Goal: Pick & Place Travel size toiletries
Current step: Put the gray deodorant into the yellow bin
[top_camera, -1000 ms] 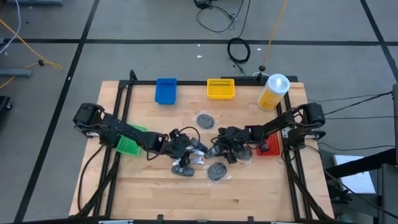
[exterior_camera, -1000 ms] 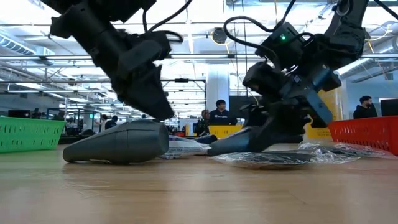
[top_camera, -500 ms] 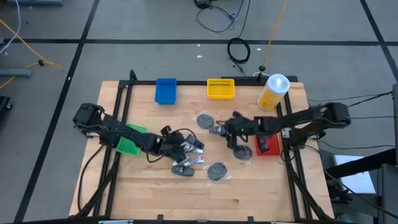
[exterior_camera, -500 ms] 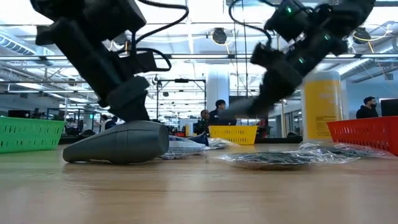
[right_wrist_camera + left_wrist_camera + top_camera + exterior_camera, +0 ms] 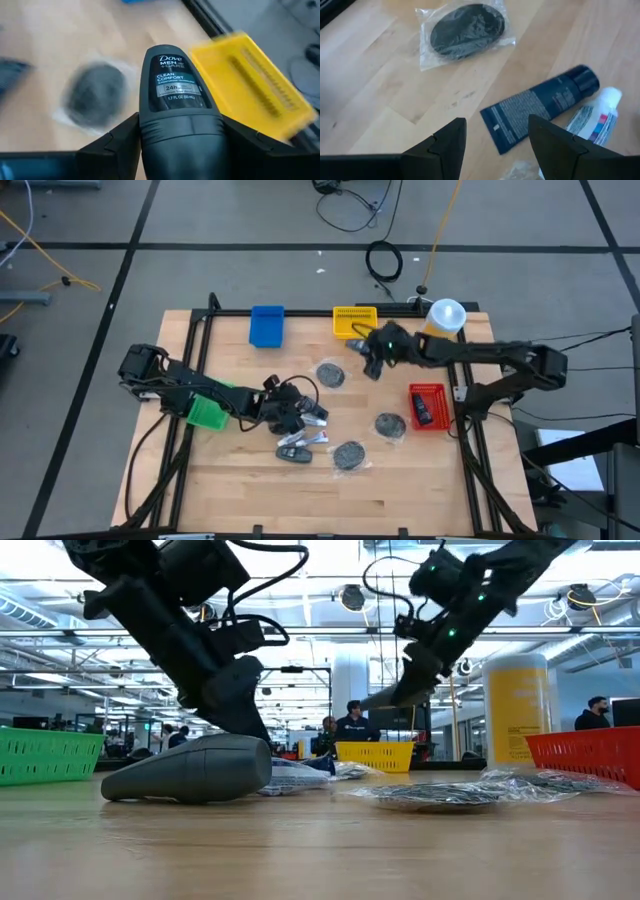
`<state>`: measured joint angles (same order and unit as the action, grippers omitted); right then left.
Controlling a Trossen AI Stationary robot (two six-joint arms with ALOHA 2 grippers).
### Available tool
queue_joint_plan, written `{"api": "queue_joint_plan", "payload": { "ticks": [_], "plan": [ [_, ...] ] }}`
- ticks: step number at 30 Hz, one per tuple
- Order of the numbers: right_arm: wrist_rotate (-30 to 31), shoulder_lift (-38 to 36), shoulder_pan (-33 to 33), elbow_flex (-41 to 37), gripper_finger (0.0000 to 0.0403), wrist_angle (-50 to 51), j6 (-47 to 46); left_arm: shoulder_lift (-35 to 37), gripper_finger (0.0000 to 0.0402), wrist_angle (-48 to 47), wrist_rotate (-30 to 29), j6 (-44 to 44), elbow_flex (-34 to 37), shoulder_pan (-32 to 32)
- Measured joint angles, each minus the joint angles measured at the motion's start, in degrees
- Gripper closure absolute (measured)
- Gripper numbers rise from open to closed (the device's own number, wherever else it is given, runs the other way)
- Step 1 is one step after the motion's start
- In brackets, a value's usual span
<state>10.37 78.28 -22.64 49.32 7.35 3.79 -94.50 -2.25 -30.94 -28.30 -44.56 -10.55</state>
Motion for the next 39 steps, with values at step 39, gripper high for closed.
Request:
{"api": "queue_joint_plan", "payload": {
  "ticks": [39],
  "plan": [
    [-10.01, 26.64, -20.03, 23.48, 0.0086, 6.14, 19.42, 11.1, 0.0192, 1.57, 6.24, 5.78, 0.0, 0.11]
  ]
}}
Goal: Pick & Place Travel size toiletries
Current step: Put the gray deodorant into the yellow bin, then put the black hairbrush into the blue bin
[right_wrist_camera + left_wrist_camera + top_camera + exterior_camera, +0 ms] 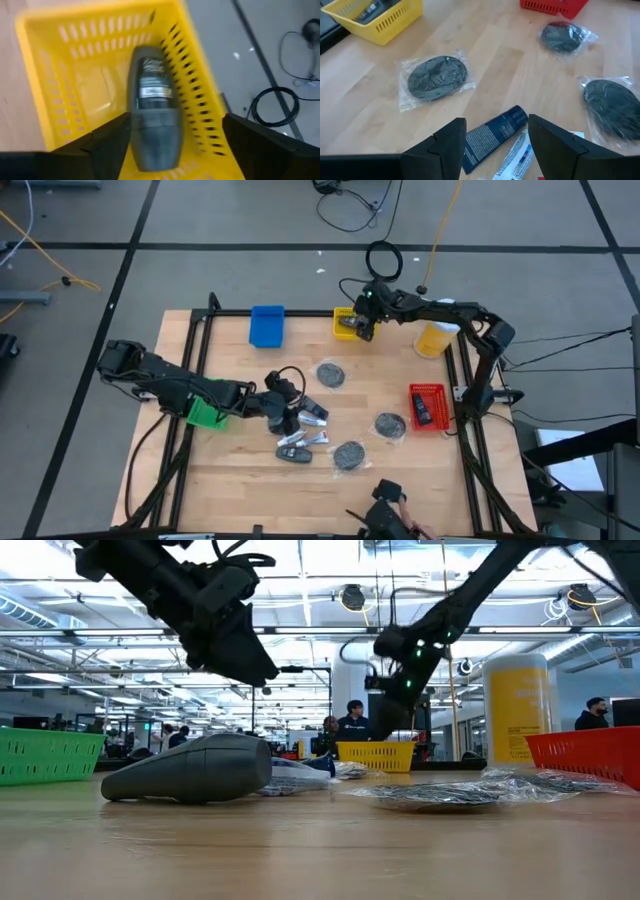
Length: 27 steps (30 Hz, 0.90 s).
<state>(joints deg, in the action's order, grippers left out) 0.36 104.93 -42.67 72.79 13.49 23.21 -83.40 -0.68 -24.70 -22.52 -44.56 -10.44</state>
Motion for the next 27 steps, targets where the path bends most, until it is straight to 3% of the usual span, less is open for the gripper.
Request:
{"api": "queue_joint_plan", "payload": {
  "ticks": [7, 10, 14, 20, 23, 27],
  "plan": [
    [4.13, -13.46, 9.49, -4.58, 0.0073, 1.24, -9.43, 0.0, 0.0192, 2.36, 1.38, 4.64, 0.0, 2.19],
    [4.9, -19.19, 17.92, -12.15, 0.0078, -5.13, -11.97, -0.08, 0.0192, 2.9, 1.66, 5.99, 0.0, 2.21],
    [11.77, -24.26, 30.26, -25.83, 0.0087, -17.52, -18.36, -0.92, 0.0192, 7.06, 3.8, 7.87, 0.0, 3.83],
    [18.87, -25.41, 46.13, -40.35, 0.0099, -35.19, -30.75, -1.66, 0.0192, 13.6, 6.96, 13.02, 0.0, 6.75],
    [21.28, -24.78, 52.25, -43.58, 0.0108, -39.49, -36.18, -3.39, 0.0192, 19.92, 7.0, 15.92, -0.04, 8.06],
    [29.02, -23.41, 59.41, -44.74, 0.012, -40.14, -39.27, -7.51, 0.0192, 23.53, 12.28, 17.15, -0.95, 11.24]
  ]
}}
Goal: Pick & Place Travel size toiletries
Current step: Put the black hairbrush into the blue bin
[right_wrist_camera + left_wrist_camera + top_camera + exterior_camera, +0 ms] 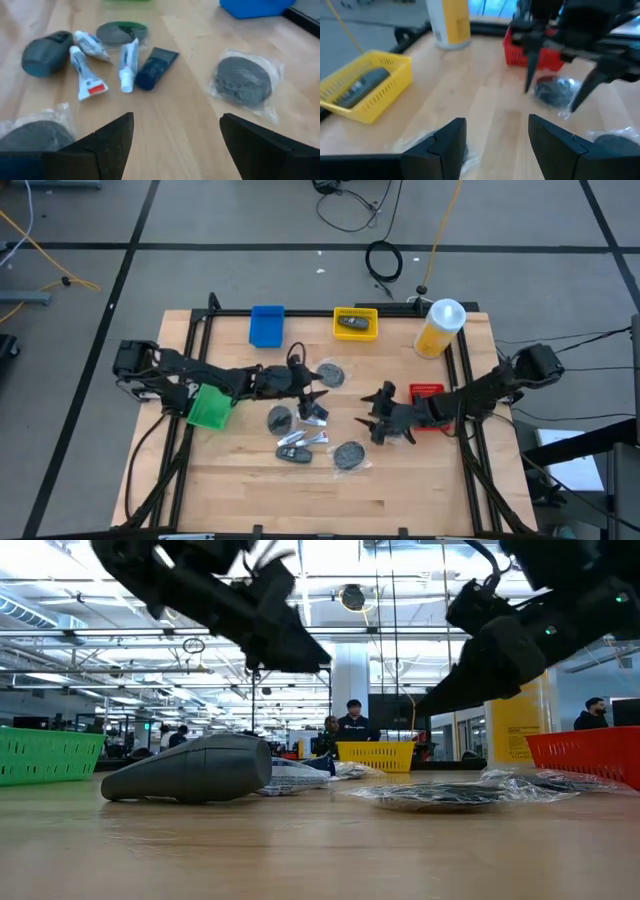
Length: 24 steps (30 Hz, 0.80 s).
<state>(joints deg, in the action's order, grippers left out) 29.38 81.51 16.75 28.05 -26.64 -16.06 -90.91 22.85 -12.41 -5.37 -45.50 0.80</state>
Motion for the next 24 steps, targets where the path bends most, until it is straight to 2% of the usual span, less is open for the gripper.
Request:
{"api": "queue_joint_plan", "payload": {
  "ticks": [3, 7, 14, 17, 24],
  "plan": [
    [3.96, 1.09, 3.51, 0.0, 0.0127, -0.21, -1.69, -3.72, 0.0192, -0.43, 0.18, -0.45, -1.85, 2.1],
    [7.95, 2.1, 5.74, -0.02, 0.0134, -0.25, -4.51, -9.69, 0.0192, -0.93, 0.63, 3.37, -4.12, 3.19],
    [9.67, 2.1, 6.6, -0.02, 0.0145, -1.66, -6.87, -16.64, 0.0192, -0.35, 0.58, 5.07, -7.57, 5.29],
    [9.85, 2.1, 6.58, -0.02, 0.0147, -2.14, -7.08, -18.16, 0.0192, -0.27, 0.69, 4.25, -8.8, 6.24],
    [9.9, 2.1, 6.52, -0.02, 0.0148, -2.67, -9.38, -17.2, 0.0179, -5.71, 6.82, -2.24, -9.79, 9.83]
  ]
}}
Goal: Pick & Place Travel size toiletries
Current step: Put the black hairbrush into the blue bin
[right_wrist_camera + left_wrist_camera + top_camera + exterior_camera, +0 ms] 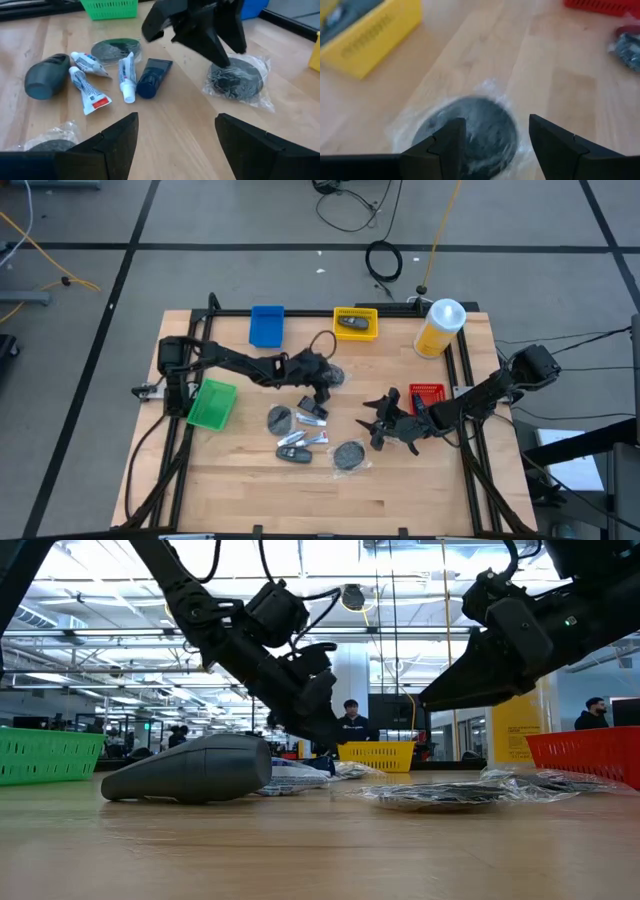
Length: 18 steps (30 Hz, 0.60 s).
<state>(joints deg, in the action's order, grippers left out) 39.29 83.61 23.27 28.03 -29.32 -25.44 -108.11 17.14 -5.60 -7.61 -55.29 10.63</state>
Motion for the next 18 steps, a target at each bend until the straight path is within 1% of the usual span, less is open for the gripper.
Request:
{"api": "queue_joint_plan", "payload": {
  "ticks": [4, 8, 11, 14, 18],
  "plan": [
    [-0.02, 0.0, 0.0, 0.0, 0.0147, 0.0, -0.89, 2.16, 0.0152, -3.79, 0.47, -4.69, -0.07, 2.51],
    [-0.02, 0.0, 0.0, 0.0, 0.0147, 0.28, -0.61, 2.18, 0.0122, -5.29, 4.5, -7.53, 0.0, 4.93],
    [-0.04, 0.0, 0.0, 0.0, 0.0148, 0.41, -0.51, 2.2, 0.0103, -6.09, 3.77, -8.21, 0.0, 6.27],
    [-0.05, 0.0, 0.0, 0.0, 0.0149, 0.43, -0.28, 2.18, 0.0095, -6.56, 3.69, -9.62, 0.0, 7.29],
    [-0.07, 0.0, -0.04, 0.0, 0.0149, 0.43, 2.03, 0.88, 0.0102, -5.6, 3.55, -10.55, -0.02, 8.24]
  ]
}}
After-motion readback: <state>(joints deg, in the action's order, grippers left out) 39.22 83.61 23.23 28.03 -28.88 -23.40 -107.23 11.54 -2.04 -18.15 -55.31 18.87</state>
